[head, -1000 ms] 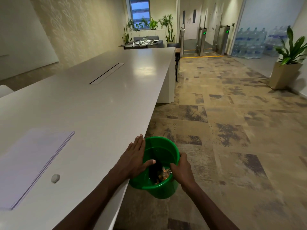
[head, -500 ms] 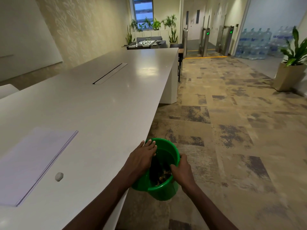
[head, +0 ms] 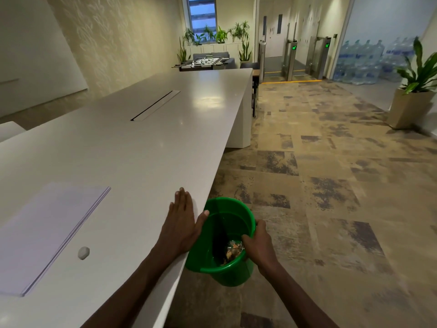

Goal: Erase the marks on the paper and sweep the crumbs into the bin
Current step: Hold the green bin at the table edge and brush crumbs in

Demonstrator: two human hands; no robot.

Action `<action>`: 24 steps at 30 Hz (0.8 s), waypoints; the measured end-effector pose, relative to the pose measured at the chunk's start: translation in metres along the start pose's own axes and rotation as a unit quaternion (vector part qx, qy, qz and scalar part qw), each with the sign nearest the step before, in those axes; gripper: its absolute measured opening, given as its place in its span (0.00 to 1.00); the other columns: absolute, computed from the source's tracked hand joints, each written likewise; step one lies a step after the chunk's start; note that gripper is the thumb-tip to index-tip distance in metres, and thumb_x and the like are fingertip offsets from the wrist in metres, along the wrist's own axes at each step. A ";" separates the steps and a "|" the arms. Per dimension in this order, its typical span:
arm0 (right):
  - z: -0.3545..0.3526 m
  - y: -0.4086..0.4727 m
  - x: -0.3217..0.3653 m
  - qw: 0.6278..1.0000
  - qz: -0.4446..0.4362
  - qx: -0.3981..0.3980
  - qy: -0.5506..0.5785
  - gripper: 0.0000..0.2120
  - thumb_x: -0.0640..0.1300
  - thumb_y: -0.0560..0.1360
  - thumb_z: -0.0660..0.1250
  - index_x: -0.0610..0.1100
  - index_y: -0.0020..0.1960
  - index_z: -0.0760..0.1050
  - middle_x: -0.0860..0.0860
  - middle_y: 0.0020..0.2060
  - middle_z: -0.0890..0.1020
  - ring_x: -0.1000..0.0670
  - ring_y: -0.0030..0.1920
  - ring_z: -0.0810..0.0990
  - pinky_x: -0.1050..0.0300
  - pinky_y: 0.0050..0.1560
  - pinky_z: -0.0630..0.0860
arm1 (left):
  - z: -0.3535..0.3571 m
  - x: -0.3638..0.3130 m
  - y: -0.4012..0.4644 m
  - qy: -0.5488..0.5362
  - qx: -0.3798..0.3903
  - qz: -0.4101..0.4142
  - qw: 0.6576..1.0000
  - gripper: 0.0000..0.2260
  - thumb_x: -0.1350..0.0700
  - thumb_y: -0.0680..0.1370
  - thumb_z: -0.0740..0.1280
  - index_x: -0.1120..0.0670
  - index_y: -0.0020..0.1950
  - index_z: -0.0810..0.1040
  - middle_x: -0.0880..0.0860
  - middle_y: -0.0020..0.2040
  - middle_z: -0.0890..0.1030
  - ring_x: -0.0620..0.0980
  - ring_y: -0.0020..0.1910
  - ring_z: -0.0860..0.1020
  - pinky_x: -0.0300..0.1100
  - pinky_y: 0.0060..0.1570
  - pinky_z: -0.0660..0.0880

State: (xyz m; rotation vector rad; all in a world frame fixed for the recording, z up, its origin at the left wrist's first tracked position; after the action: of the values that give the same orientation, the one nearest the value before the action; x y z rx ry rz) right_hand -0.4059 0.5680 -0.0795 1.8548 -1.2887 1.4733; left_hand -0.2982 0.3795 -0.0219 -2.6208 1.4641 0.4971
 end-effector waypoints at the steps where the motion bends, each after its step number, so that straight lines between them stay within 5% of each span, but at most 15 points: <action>1: 0.000 0.000 0.000 1.000 0.000 0.002 0.001 0.19 0.34 0.76 0.64 0.44 0.63 0.63 0.50 0.50 0.76 0.54 0.41 0.79 0.65 0.28 0.75 | -0.002 0.006 -0.002 0.008 0.000 -0.018 1.000 0.44 0.30 0.76 0.42 0.62 0.80 0.41 0.60 0.80 0.39 0.54 0.80 0.40 0.49 0.77 0.42; 6: 0.001 -0.002 0.002 1.000 -0.003 0.006 0.005 0.18 0.34 0.76 0.64 0.45 0.63 0.63 0.52 0.47 0.75 0.55 0.40 0.79 0.66 0.27 0.74 | 0.001 0.021 -0.009 0.038 0.046 -0.085 0.995 0.49 0.27 0.72 0.41 0.63 0.80 0.42 0.63 0.80 0.40 0.57 0.80 0.41 0.53 0.78 0.44; 14: 0.001 -0.004 0.003 1.000 -0.004 0.006 0.003 0.18 0.34 0.77 0.63 0.45 0.63 0.62 0.51 0.48 0.75 0.51 0.41 0.81 0.63 0.28 0.77 | 0.012 -0.010 -0.006 0.063 0.085 -0.007 0.994 0.62 0.20 0.57 0.24 0.60 0.80 0.39 0.61 0.80 0.38 0.56 0.80 0.39 0.53 0.77 0.43; 17: 0.001 -0.005 0.004 1.000 -0.007 0.005 -0.005 0.18 0.34 0.77 0.63 0.44 0.63 0.62 0.52 0.48 0.75 0.53 0.40 0.80 0.64 0.27 0.76 | 0.016 -0.023 -0.007 0.057 0.094 0.016 0.994 0.55 0.22 0.64 0.28 0.60 0.80 0.39 0.60 0.80 0.38 0.55 0.80 0.39 0.52 0.77 0.42; 20: 0.000 -0.004 0.004 1.000 -0.011 0.004 -0.001 0.17 0.35 0.77 0.63 0.45 0.62 0.62 0.53 0.47 0.75 0.54 0.40 0.80 0.63 0.28 0.77 | 0.018 -0.039 -0.008 0.056 0.107 0.047 0.992 0.40 0.33 0.79 0.42 0.60 0.80 0.40 0.59 0.81 0.39 0.54 0.80 0.40 0.50 0.77 0.41; 24: 0.002 -0.004 0.002 1.000 -0.012 0.001 -0.007 0.16 0.36 0.77 0.63 0.46 0.61 0.62 0.53 0.46 0.75 0.52 0.41 0.81 0.59 0.31 0.80 | 0.021 -0.055 -0.009 0.049 0.124 0.088 0.987 0.34 0.38 0.83 0.46 0.59 0.81 0.42 0.57 0.81 0.42 0.52 0.80 0.42 0.50 0.78 0.44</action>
State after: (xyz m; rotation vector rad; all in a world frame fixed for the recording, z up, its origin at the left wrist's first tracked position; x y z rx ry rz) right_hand -0.4018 0.5678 -0.0775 1.8779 -1.2676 1.4519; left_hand -0.3222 0.4338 -0.0248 -2.3674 1.6756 0.1862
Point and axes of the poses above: each hand's wrist, its own y-axis towards the middle knuckle, its own z-axis out of the palm, x = y × z, the point moved 5 cm from there along y, towards the middle knuckle
